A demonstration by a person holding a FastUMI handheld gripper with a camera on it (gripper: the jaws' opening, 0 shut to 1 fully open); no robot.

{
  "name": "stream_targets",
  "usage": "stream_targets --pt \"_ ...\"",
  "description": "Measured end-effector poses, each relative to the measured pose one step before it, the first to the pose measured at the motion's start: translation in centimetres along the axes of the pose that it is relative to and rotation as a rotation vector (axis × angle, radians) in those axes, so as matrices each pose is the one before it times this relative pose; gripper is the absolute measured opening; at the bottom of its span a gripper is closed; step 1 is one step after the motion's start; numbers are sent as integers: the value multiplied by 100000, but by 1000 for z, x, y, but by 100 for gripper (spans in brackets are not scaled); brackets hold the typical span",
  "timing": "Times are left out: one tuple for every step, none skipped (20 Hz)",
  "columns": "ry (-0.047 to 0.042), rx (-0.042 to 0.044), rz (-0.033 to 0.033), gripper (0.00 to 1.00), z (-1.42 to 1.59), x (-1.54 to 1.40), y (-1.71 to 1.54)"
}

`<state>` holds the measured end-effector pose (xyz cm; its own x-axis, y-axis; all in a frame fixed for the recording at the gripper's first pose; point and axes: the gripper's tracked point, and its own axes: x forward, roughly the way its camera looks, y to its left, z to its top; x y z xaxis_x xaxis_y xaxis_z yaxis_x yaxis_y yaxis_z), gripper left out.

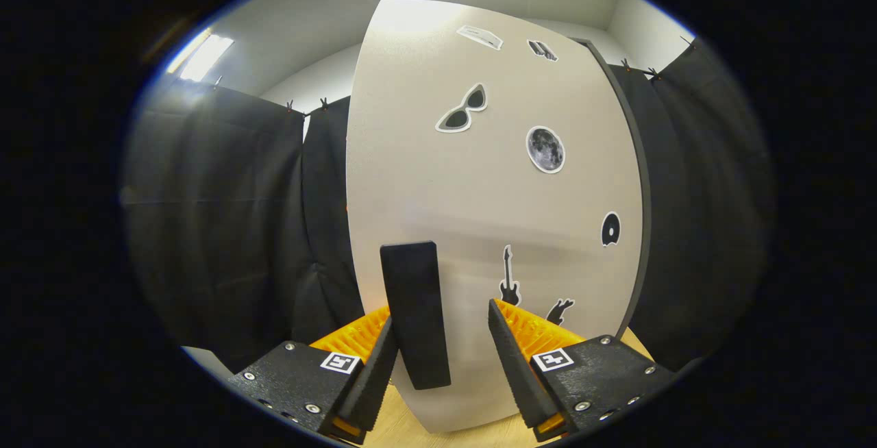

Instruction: Open the shoe cabinet door, grab the shoes and put them into the shoe cabinet, then close the shoe cabinet door.

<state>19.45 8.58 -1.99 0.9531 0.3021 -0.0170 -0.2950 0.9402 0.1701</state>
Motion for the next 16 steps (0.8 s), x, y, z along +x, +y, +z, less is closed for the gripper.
stream_targets --pt "-377 -494 -627 77 24 289 328" --pt "128 -1023 -412 77 146 336 353" --pt "-32 -1067 -550 77 119 218 376" --pt "-73 -558 -611 77 135 385 202" --pt "363 -662 -319 77 -69 239 202" --pt "112 -549 -84 77 106 290 228" --pt "835 276 -83 77 -101 432 36" --pt "448 697 100 77 23 422 -37" --pt "730 930 311 77 -198 627 -34" --pt "797 1640 386 77 -177 532 -58" --pt "493 554 329 77 -97 504 -21" --pt "-305 148 -43 77 73 479 -78" --pt "442 151 364 78 -67 296 247" --pt "137 242 270 78 64 420 112" --pt "488 -645 -733 78 -42 394 19" --pt "-96 -1495 -1187 78 91 277 91"
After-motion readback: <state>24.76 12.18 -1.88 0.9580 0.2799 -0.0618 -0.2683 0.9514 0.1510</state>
